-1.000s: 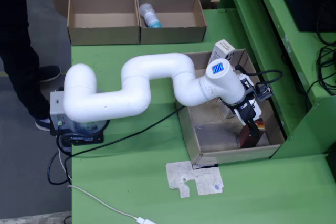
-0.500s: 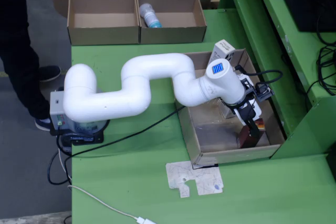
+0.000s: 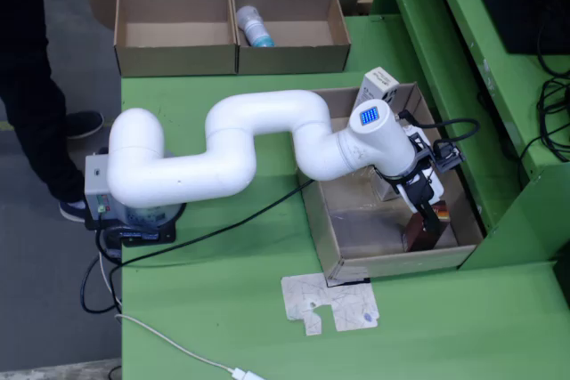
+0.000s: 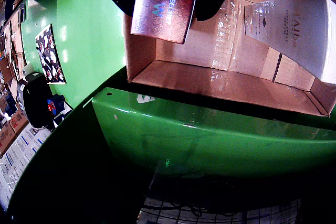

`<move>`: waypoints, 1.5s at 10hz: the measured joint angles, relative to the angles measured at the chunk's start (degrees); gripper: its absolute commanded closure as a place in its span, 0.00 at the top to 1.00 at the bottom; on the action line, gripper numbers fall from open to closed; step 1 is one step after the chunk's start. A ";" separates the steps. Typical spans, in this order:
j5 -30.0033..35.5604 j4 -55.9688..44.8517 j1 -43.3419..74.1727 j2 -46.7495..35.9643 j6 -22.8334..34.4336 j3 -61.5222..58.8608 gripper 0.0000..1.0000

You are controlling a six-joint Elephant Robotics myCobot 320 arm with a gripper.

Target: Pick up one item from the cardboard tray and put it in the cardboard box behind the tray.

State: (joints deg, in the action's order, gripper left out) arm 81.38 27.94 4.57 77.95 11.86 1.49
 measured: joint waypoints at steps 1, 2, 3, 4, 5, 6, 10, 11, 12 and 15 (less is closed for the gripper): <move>0.00 0.00 0.00 0.00 0.00 0.00 0.00; 2.99 -2.37 2.10 -1.67 -0.70 0.09 0.00; 4.66 -4.65 4.04 -3.86 -0.18 0.09 0.00; 6.77 -7.03 4.57 -6.59 0.00 0.09 0.00; 10.64 -10.10 3.95 -9.75 1.32 0.09 0.00; 13.01 -12.48 3.86 -11.42 1.58 0.00 0.00; 22.68 -22.67 4.57 -15.90 2.20 0.17 0.00; 25.75 -26.01 4.57 -16.43 2.20 0.26 0.00; 27.51 -28.29 4.57 -16.87 2.20 0.17 0.00; 28.04 -29.87 4.92 -24.17 2.90 4.92 0.00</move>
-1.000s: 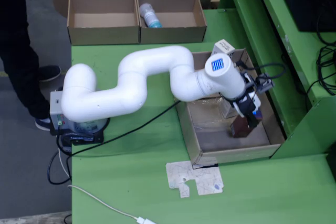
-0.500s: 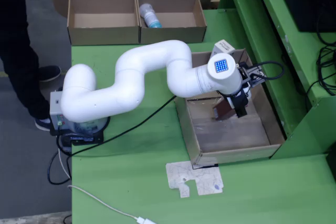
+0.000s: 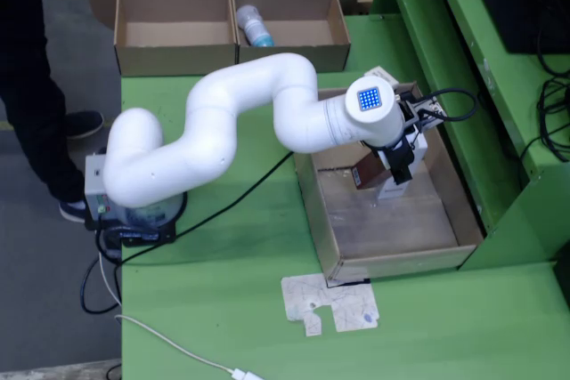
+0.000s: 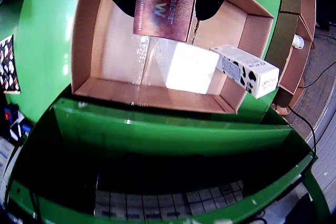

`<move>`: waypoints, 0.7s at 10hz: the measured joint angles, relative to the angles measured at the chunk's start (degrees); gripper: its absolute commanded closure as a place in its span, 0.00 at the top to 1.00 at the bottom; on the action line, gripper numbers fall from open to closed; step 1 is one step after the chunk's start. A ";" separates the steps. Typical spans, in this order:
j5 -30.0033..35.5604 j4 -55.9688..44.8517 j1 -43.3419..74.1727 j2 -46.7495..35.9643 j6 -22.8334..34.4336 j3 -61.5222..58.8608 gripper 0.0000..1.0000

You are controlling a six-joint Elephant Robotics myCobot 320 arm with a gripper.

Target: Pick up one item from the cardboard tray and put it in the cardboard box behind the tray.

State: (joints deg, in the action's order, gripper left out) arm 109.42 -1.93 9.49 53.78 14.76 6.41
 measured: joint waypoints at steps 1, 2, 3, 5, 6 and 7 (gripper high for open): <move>-0.18 2.54 -0.09 -2.90 0.00 3.34 0.00; -0.18 3.24 -0.09 -5.62 0.00 5.54 0.00; -0.18 3.33 -0.09 -7.64 0.00 7.82 0.00; -0.18 3.33 -0.09 -7.73 0.00 13.54 0.00; -0.18 3.33 -0.09 -7.73 0.00 15.91 0.00; -0.26 3.33 -0.09 -7.73 0.00 17.93 0.00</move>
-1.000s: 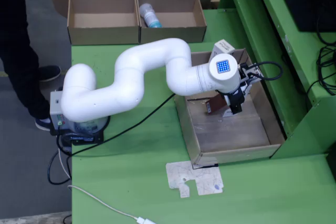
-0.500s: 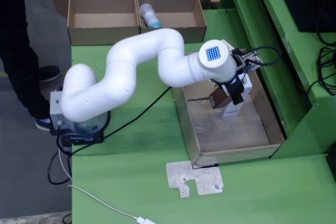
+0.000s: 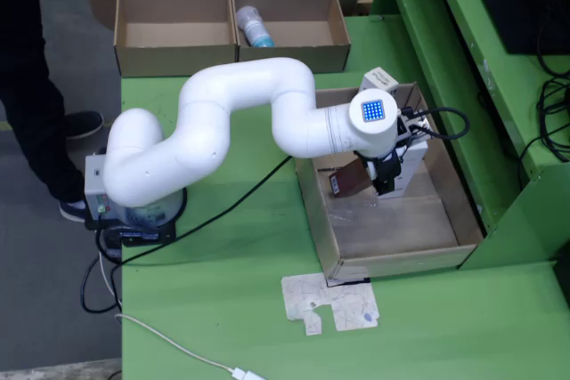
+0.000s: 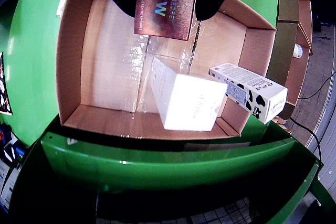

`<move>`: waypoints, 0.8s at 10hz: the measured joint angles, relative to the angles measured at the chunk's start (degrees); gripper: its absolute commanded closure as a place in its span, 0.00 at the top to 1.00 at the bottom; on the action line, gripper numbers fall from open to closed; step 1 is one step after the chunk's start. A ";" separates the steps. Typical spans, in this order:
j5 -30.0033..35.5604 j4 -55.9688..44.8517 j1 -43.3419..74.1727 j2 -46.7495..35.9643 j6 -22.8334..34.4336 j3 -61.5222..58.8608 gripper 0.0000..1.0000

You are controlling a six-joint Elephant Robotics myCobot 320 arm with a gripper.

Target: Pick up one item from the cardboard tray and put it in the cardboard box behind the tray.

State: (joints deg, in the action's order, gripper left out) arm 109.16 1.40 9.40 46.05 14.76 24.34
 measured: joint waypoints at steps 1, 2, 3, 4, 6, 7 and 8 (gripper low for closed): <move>0.00 0.09 0.00 0.00 0.00 0.00 0.00; 0.00 0.09 0.00 0.00 0.00 0.00 0.00; 0.00 0.09 0.00 0.00 0.00 0.00 0.00; 0.00 0.09 0.00 0.00 0.00 0.00 0.00; -0.36 -5.17 1.14 5.10 0.09 -5.27 0.00; -0.36 -7.55 1.05 7.38 0.18 -7.65 0.00; 0.00 -10.01 2.02 7.91 0.62 -10.72 0.00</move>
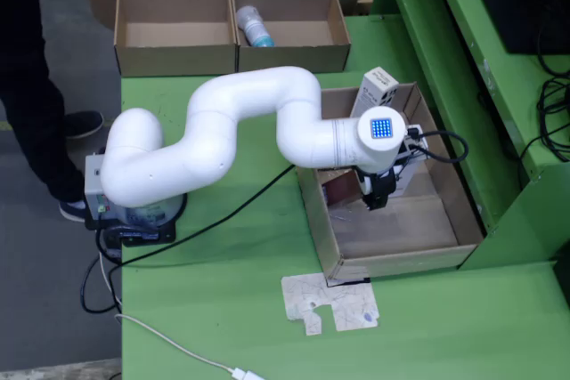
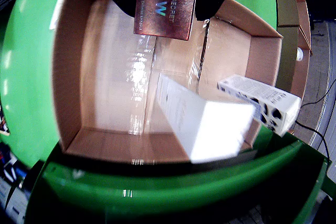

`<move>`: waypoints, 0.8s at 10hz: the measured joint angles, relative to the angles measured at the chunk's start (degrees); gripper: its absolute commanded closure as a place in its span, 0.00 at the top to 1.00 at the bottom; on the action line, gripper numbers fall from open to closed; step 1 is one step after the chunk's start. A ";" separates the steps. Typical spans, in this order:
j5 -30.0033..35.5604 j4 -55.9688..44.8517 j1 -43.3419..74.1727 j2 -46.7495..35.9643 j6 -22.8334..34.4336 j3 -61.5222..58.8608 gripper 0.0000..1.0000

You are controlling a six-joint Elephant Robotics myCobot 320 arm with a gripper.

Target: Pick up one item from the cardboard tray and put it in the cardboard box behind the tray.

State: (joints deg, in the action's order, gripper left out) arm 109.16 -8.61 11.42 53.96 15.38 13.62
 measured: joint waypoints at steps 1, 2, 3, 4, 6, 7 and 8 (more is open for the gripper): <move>0.17 -0.97 0.53 -0.18 0.00 -2.73 0.00; 0.26 -0.44 0.70 -0.18 -0.09 -4.75 0.00; 0.26 -0.35 1.06 -0.35 -0.09 -8.18 0.00; 0.26 -0.70 1.41 -1.93 -0.09 -10.20 0.00; 0.35 -1.23 1.67 -3.08 -0.09 -12.13 0.00; 0.35 -2.28 2.02 -3.78 0.26 -12.13 0.00; 0.35 -2.81 2.02 -4.04 0.26 -12.13 0.00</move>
State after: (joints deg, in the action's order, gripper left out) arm 109.51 -11.42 13.44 49.92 15.64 1.49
